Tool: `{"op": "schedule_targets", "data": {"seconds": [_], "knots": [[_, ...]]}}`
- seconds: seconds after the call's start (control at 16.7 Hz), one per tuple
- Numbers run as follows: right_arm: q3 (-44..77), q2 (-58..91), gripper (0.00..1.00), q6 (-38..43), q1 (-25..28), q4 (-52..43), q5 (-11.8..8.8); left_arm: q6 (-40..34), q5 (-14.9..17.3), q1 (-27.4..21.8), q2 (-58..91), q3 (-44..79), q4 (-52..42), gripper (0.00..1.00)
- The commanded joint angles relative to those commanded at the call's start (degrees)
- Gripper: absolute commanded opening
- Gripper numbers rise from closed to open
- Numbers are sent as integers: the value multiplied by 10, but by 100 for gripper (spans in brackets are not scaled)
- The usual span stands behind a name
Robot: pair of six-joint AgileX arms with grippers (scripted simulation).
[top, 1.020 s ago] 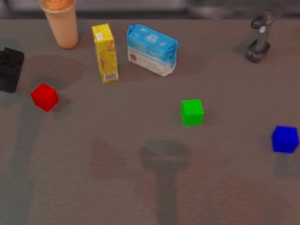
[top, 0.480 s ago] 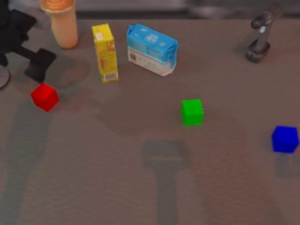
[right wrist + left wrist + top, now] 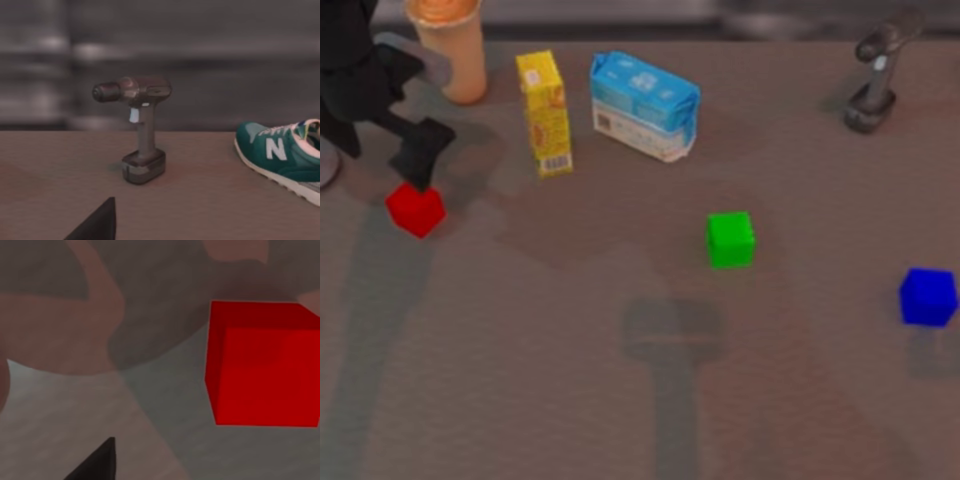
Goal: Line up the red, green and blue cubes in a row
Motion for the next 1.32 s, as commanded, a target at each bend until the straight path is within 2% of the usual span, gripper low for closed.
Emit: {"op": "schedule_targets", "data": {"seconds": [0.3, 0.72, 1.02, 1.32], "knots": [[0, 0, 100, 0, 0, 0, 0, 1, 0, 2, 1, -10, 11, 100], [0, 0, 100, 0, 0, 0, 0, 1, 0, 1, 40, -114, 158, 100], [0, 0, 100, 0, 0, 0, 0, 1, 1, 1, 46, -127, 173, 100], [0, 0, 100, 0, 0, 0, 0, 1, 1, 1, 46, -127, 173, 62]]}}
